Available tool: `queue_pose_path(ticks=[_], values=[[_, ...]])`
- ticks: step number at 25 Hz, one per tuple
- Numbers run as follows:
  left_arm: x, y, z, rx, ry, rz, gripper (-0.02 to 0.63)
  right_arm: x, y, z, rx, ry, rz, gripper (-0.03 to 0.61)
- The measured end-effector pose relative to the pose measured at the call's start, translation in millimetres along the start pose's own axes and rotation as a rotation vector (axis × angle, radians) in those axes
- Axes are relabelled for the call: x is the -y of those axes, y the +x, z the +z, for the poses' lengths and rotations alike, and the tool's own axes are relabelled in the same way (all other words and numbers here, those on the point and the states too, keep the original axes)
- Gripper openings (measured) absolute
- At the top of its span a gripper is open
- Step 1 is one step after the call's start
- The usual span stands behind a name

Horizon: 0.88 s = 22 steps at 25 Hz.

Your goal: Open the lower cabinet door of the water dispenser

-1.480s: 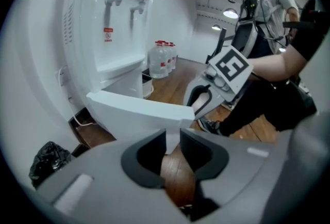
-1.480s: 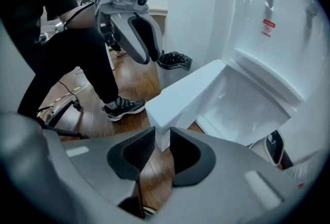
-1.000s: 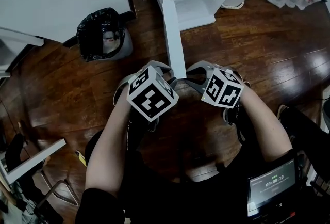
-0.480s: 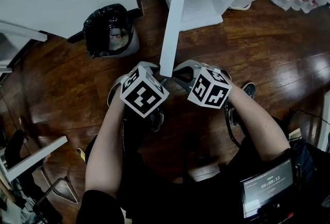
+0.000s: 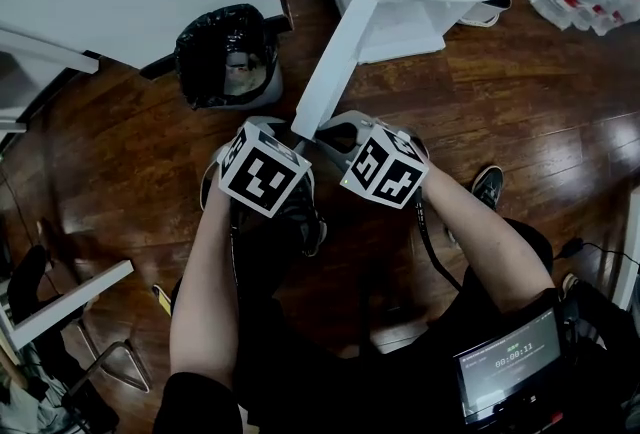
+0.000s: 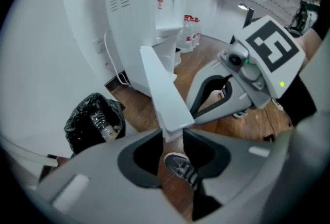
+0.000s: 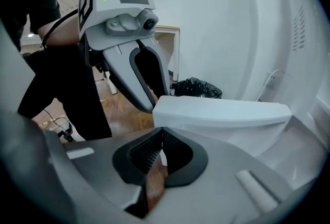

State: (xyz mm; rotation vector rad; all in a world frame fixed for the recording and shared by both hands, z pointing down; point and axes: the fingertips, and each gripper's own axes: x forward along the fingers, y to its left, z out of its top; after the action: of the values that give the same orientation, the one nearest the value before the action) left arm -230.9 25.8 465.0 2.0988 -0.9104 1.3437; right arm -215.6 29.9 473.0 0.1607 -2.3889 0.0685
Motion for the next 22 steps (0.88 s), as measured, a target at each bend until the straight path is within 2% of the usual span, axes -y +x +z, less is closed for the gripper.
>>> queue_pose_path(ticks=[7, 11, 15, 20, 22], values=[[-28.9, -3.9, -8.7, 0.021, -0.062, 0.1, 0.12, 6.1, 23.5, 17.0, 0.092, 0.203, -0.035, 0.006], [-46.5, -8.2, -12.9, 0.054, -0.154, 0.141, 0.114, 6.0, 33.0, 27.7, 0.098, 0.184, -0.053, 0.006], [-46.4, -11.9, -12.5, 0.077, -0.24, 0.111, 0.117, 7.9, 27.4, 29.8, 0.109, 0.179, -0.066, 0.006], [-54.3, -9.6, -14.0, 0.052, -0.192, 0.168, 0.117, 40.4, 1.2, 14.1, 0.117, 0.266, -0.143, 0.006], [-48.8, -8.0, -16.2, 0.017, -0.146, 0.158, 0.115, 53.2, -10.7, 2.7, 0.115, 0.298, -0.176, 0.006]])
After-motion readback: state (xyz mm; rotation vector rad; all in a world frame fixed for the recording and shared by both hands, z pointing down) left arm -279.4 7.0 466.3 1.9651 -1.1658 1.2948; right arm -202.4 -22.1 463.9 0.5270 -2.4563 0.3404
